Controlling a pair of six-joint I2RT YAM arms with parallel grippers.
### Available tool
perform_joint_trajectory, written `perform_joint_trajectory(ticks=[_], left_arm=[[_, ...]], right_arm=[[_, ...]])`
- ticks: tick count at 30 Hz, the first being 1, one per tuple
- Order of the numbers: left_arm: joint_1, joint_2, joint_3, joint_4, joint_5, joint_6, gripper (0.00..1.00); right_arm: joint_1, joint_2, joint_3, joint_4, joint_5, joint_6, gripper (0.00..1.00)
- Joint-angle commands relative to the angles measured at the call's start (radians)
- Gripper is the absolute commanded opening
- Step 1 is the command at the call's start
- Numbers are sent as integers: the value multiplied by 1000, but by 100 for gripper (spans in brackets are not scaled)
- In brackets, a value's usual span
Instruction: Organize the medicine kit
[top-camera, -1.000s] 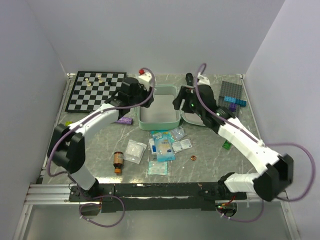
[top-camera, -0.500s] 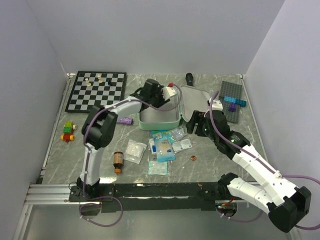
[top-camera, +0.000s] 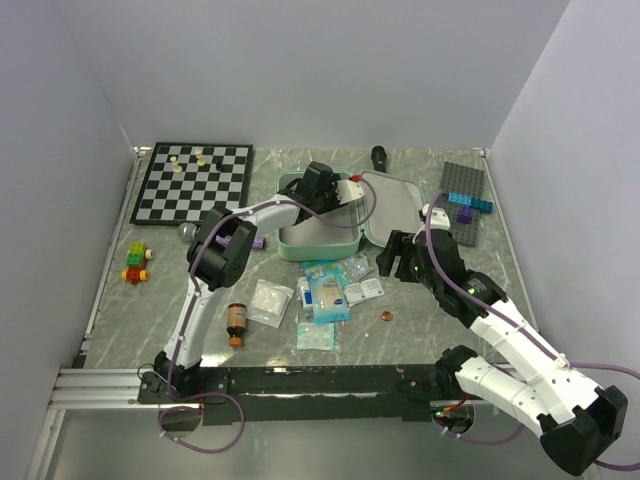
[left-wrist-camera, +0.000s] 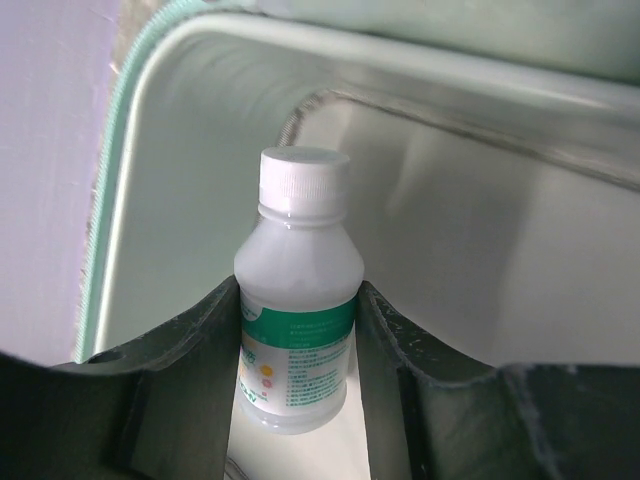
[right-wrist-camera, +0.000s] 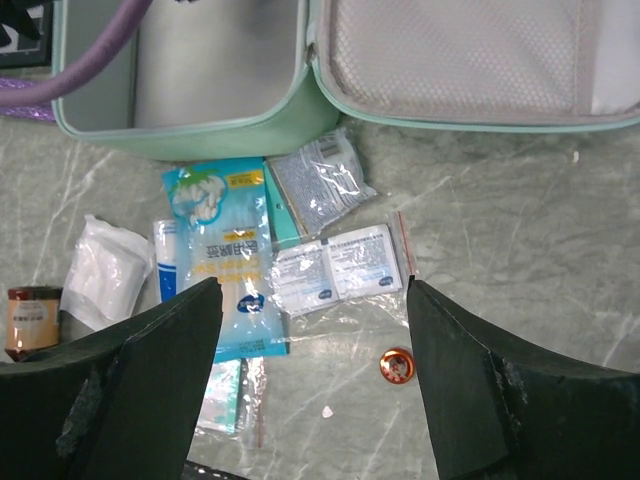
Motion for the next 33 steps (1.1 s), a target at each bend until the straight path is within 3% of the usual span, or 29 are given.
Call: perform_joint_trajectory(ticks=[1,8,13,17,19,21,22,24,25,29,33], left_arm=[[-12,21,63,68,-14,-5,29],[-38,-28,46,112,-81,-31,82],[-52,-124,18,115,-150,-92,99],[-58,-270,-87,169,-173,-224,97],[-56,-353,-168,206,-208,-364,98],[-50,-385,-180,162,-242,-511,86],[-49,-385,-160,110,-271,-596,75],[-29,-362,-96,-36,-298,-801,58],[-23,-338,-63,-108,-299,-896,53],[19,-287,-41,-196,-226,-1118,63],[56,-273,-104,-142,-155,-1267,60]], right_arm=[[-3,-22,-19,-18,25,-4,82],[-5,-13,-8,-24,33,-10,82],[-5,-16,3,-20,18,-18,82],[-3,-28,9,-24,10,-18,82],[-5,-37,9,-21,5,-16,82],[-5,-45,-2,-9,-1,-13,82],[-5,-50,-8,-4,-4,-10,82],[-6,-51,-16,2,-12,-2,82],[-5,-50,-17,3,-16,5,82],[-5,-51,-22,9,-38,21,82],[-5,-54,-26,11,-45,25,82]])
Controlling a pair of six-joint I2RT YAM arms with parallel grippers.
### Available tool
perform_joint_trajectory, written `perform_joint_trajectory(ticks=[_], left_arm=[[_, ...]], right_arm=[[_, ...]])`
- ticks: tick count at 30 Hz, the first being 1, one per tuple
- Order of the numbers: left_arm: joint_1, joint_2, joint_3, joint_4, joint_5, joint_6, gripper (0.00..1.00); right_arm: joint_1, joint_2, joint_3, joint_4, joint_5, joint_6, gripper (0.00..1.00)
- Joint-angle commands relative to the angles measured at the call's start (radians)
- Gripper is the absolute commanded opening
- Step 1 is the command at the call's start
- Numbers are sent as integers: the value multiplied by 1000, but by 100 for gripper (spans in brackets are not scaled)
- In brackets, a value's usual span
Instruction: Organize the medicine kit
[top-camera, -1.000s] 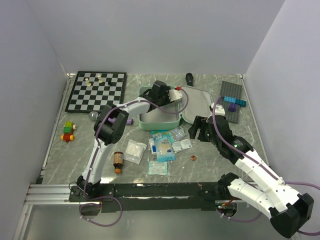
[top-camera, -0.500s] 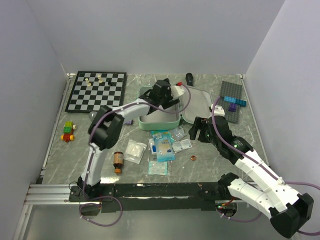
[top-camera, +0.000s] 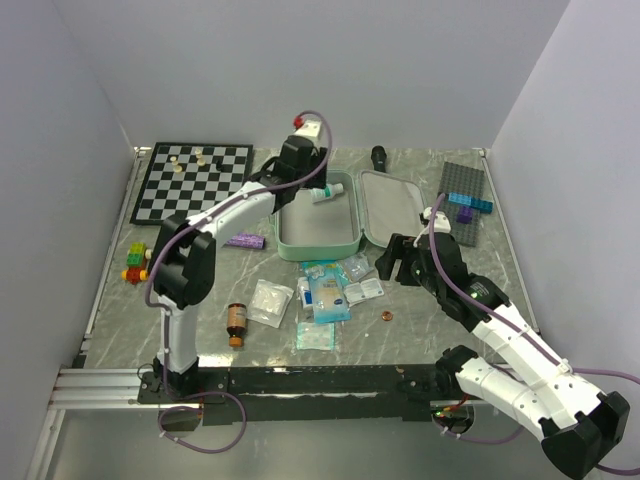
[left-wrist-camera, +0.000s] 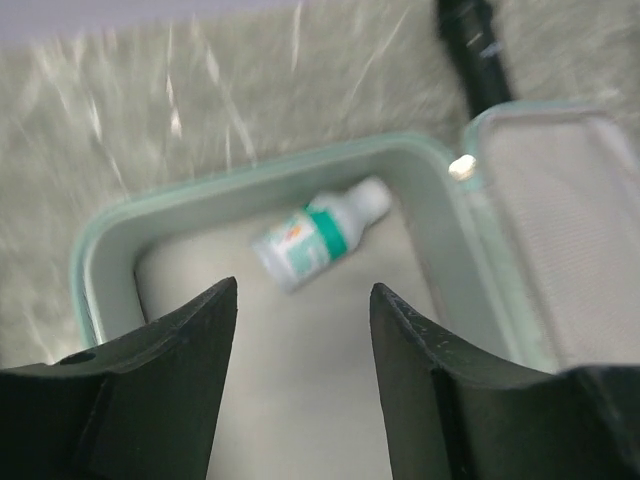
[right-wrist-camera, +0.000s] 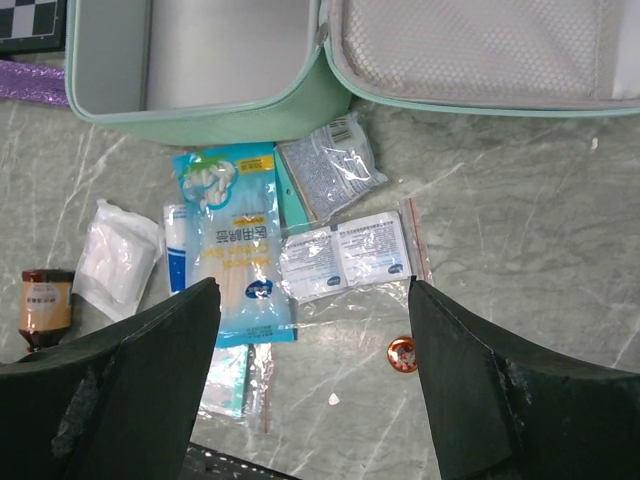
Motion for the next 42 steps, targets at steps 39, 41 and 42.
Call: perform_joint_trajectory(ticks=[39,41,42], left_arm=[[81,293,45,294,334,-107,54],[81,285,60,259,309,-109,59],[81,276,61,243,292,-109,63]], right_arm=[[-5,28,-41,58,-16,-9,83],[-5,25,-38,54,-12,-11,83],[-5,24,-37,52,-9,-12,83]])
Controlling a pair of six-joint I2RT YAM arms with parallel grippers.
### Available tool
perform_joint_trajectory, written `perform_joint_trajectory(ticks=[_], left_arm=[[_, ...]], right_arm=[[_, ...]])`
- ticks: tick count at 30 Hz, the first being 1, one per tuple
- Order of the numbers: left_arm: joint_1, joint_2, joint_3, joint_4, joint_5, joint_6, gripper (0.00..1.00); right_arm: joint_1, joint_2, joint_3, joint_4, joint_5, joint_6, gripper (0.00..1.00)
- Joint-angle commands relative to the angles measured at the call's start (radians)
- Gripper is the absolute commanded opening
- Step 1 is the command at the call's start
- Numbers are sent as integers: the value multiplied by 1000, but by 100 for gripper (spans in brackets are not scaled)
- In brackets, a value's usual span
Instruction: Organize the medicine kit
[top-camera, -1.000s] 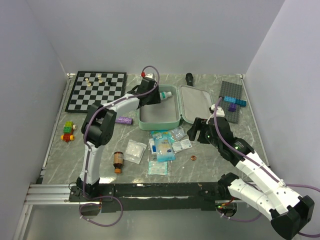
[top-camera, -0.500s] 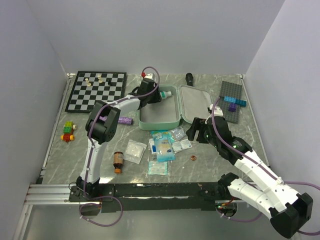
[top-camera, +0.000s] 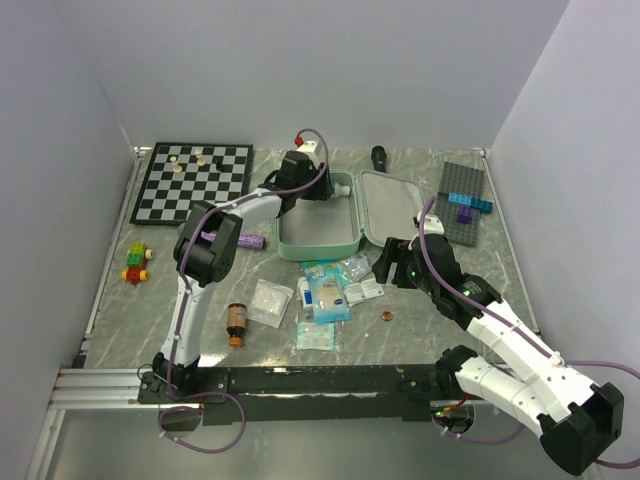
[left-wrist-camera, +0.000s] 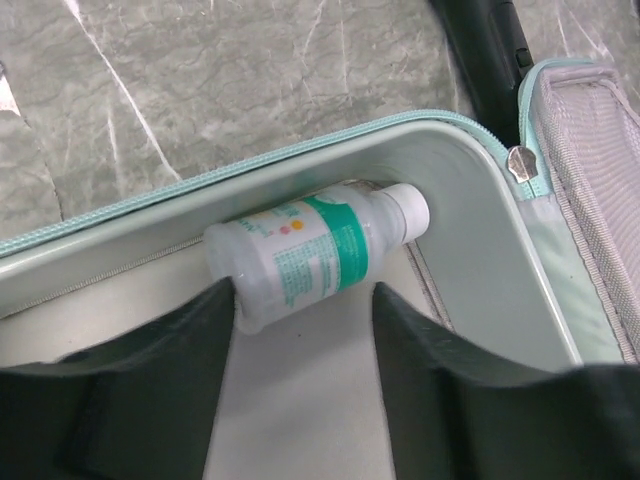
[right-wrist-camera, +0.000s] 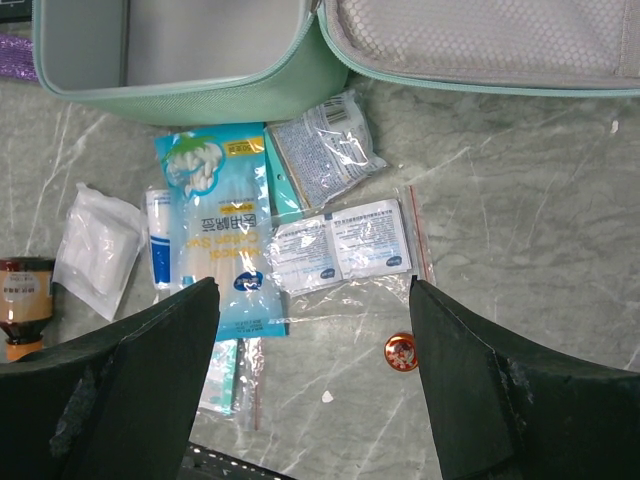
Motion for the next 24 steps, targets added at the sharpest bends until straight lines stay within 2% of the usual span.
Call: perform_joint_trajectory(ticks=[1,6,10,12,14,18,21,24], left_arm=[[-2,-29,41,-2,-22,27,67],[11,-194,-53,-26,-85,4,79],[11,-398,-123,-112,-178,-48,77],[-2,-521,-186,-222,-239,-121,77],[-33,-654,-275,-331,-344,-178,77],[-136,-950,-580,-497,-494,-297,78],[-156,-1147,-744,-652,-493,-471,83],[-191,-1258,-841,-790,-475,-590,91]], right_arm=[[-5,-13,8,16,19,-10,83],[-3,-10,27,22,27,-21,83],[-5,-4,45,31,27,-36,83],[-5,-5,48,39,16,-38,84],[-3,-11,41,51,4,-45,84],[-2,-23,-4,91,-45,-50,83],[0,-20,-31,105,-65,-45,83],[0,-14,-48,105,-74,-36,83]])
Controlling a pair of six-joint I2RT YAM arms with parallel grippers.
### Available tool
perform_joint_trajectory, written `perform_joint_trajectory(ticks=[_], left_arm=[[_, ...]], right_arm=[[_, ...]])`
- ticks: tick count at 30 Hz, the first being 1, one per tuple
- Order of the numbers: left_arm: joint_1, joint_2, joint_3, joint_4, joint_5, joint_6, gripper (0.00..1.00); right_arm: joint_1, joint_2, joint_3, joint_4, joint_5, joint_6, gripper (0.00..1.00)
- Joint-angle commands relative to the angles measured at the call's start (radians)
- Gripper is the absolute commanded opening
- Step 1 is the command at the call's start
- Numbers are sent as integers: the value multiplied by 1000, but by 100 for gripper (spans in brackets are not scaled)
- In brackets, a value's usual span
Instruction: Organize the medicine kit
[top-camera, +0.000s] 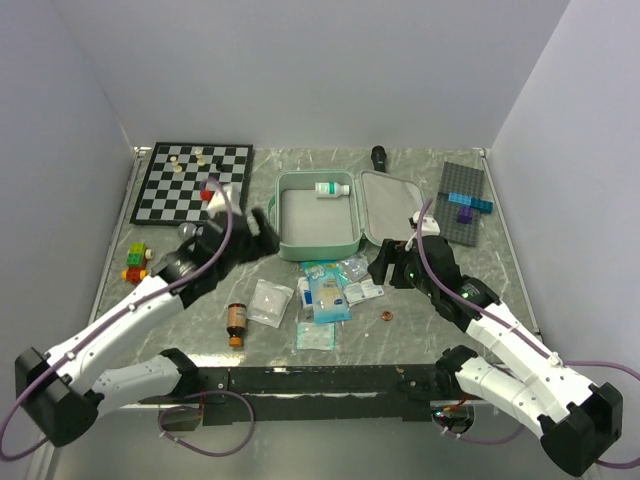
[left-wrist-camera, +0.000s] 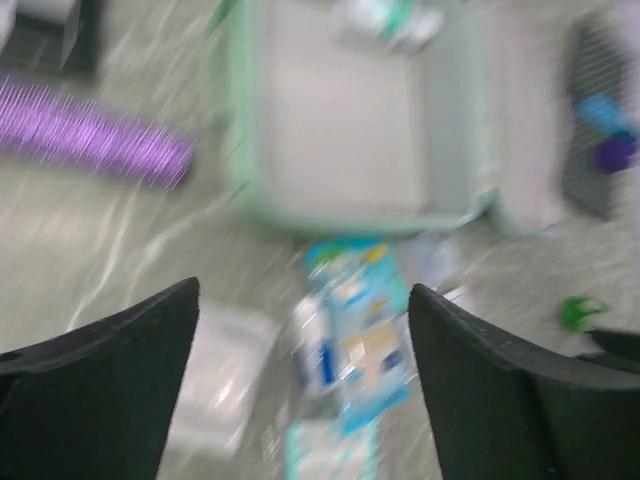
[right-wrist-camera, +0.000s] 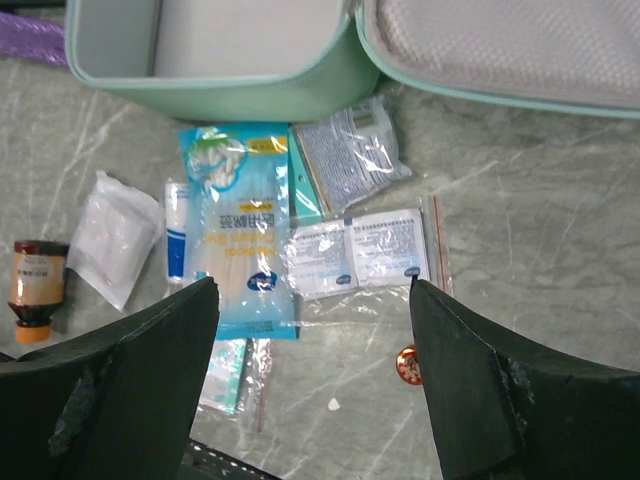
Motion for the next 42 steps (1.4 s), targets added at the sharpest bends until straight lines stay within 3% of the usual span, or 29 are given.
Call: perform_joint_trajectory(ticks=[1,6,11,22,38,42], left_arm=[[-30,-79,-142,-324,-44,-253,98],[-36,-98,-171,-508,-75,-368,96],[-34,-69,-199,-572,-82,-430,96],[-34,171,-197,-508,-80,-345,99],[-34,237,-270,-425,49,-321,77],[-31,238,-285,-381,81,-310,61]], right_arm=[[0,-6,-30,39,-35,-1,83],[0,-10,-48,48,-47,7,83],[0,-27,-67,48,-52,24,83],[0,-90,-119,51,-55,53,84],[0,-81,-116,43,-47,47,84],[2,-90,-111,43,-47,42,84]])
